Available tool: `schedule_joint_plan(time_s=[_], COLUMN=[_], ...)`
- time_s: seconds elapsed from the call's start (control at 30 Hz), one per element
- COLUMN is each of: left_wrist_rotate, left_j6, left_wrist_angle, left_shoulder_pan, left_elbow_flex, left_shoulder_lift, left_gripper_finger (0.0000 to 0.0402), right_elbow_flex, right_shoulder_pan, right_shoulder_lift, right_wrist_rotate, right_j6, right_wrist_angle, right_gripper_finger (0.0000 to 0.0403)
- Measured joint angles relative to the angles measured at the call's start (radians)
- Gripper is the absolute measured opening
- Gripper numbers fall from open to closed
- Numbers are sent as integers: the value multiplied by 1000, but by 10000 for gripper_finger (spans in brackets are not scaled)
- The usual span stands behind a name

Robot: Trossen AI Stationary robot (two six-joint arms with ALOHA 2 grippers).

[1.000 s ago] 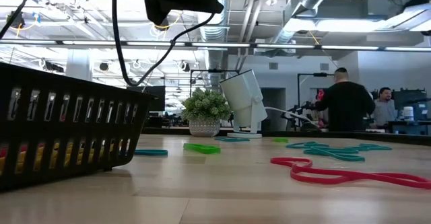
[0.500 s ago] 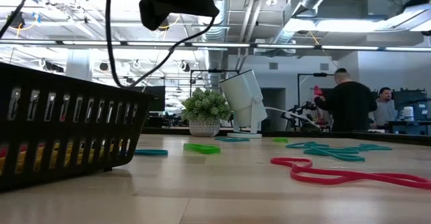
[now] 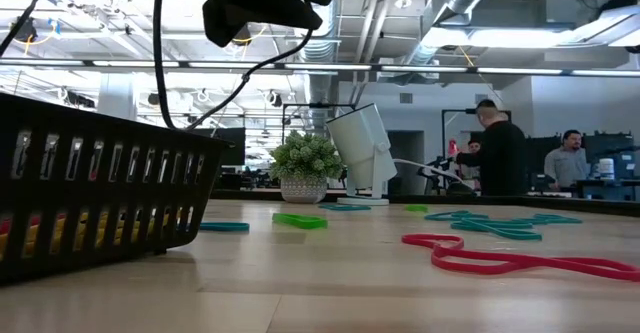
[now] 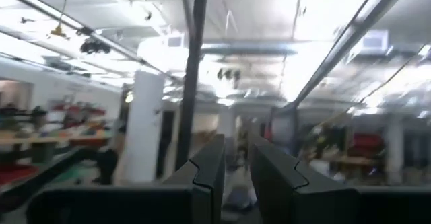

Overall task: Pick and place items into bin
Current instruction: Put the red rubber band into the black bin

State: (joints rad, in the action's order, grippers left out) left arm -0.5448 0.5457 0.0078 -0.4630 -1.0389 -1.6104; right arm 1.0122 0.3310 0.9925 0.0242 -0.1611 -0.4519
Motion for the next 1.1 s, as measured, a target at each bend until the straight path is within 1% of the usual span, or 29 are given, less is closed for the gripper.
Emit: schedule_joint_plan(time_s=[0.1,0.2,0.27,0.37,0.53,0.67,0.77,0.93,1.03,1.1], left_wrist_rotate=[-18,-19,-19,-19,-20,-20,-20,-13,-10,-9], left_j6=[-1,-1,-2,-2,8,17,34,42,39,24], left_wrist_angle=[0,-1,-1,-1,-2,-2,-2,5,15,19], left_shoulder_pan=[3,10,17,24,24,24,24,12,7,7], left_elbow_flex=[0,0,0,0,0,0,0,0,0,0], left_shoulder_lift=[0,0,0,0,0,0,0,0,0,0], left_gripper_finger=[114,114,114,114,114,114,114,114,114,114], right_elbow_flex=[0,0,0,-4,11,18,-6,-112,-152,-153], right_shoulder_pan=[-1,23,35,35,33,31,28,30,43,50], right_shoulder_lift=[-5,30,82,192,365,479,509,515,508,505], right_wrist_rotate=[12,57,53,47,46,84,81,83,83,85], right_j6=[-28,-31,-29,-10,70,138,190,293,322,335], right_wrist_angle=[-46,-25,24,80,15,15,-25,-50,-39,-36], right_gripper_finger=[63,63,63,63,63,63,63,63,63,63])
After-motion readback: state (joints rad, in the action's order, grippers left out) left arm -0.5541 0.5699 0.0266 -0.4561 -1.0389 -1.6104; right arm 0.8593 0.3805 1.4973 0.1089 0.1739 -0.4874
